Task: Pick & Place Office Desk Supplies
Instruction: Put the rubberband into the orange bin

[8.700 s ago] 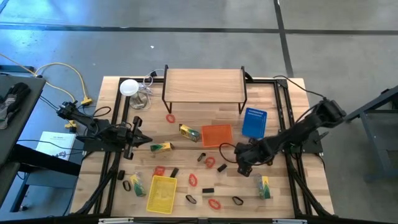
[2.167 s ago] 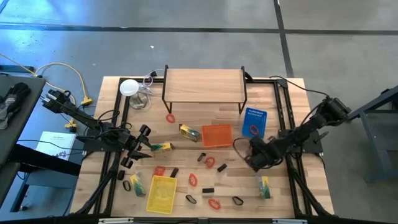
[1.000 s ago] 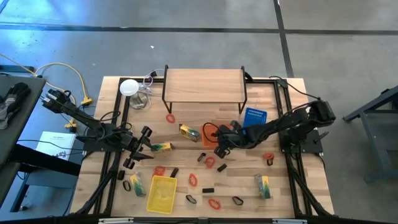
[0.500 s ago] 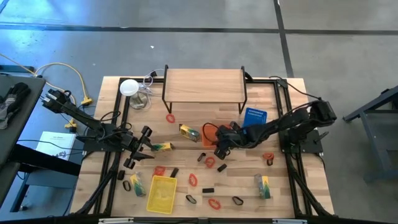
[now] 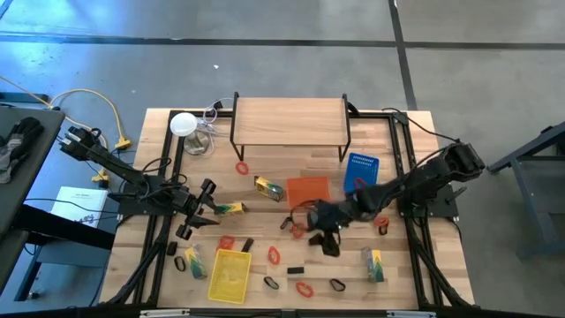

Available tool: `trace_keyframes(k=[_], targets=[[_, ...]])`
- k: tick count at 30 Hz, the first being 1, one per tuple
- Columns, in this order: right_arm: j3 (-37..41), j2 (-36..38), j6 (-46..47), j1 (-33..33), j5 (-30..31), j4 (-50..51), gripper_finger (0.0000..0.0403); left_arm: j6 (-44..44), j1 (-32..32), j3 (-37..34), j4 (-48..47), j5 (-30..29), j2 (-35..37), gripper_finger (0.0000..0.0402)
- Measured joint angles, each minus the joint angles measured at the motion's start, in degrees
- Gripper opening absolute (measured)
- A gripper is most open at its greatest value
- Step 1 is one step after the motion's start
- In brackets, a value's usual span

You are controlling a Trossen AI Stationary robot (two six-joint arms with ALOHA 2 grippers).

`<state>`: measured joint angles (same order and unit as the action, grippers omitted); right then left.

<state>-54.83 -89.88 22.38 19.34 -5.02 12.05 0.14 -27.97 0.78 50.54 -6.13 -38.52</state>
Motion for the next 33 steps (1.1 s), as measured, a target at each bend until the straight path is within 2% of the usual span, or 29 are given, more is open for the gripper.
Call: trace_keyframes(k=[4,10,18,24,33], targets=[[0.0,-1.6,-0.4,3.5,6.8,1.3,0.0201,-0.1,0.0,0.0,-0.2,0.0,0.0,0.0145],[0.0,-4.3,-7.6,6.3,12.6,1.8,0.0201,-0.5,0.0,0.0,-0.4,0.0,0.0,0.0145],[0.0,-4.5,-5.7,5.0,12.6,7.3,0.0201,-1.1,0.0,0.0,-0.4,0.0,0.0,0.0145],[0.0,-4.5,-3.0,4.9,11.6,7.9,0.0201,-1.1,0.0,0.0,-0.4,0.0,0.0,0.0145],[2.2,-7.8,-8.6,4.6,17.0,8.1,0.0201,-1.1,0.0,0.0,-2.2,0.0,0.0,0.0145]])
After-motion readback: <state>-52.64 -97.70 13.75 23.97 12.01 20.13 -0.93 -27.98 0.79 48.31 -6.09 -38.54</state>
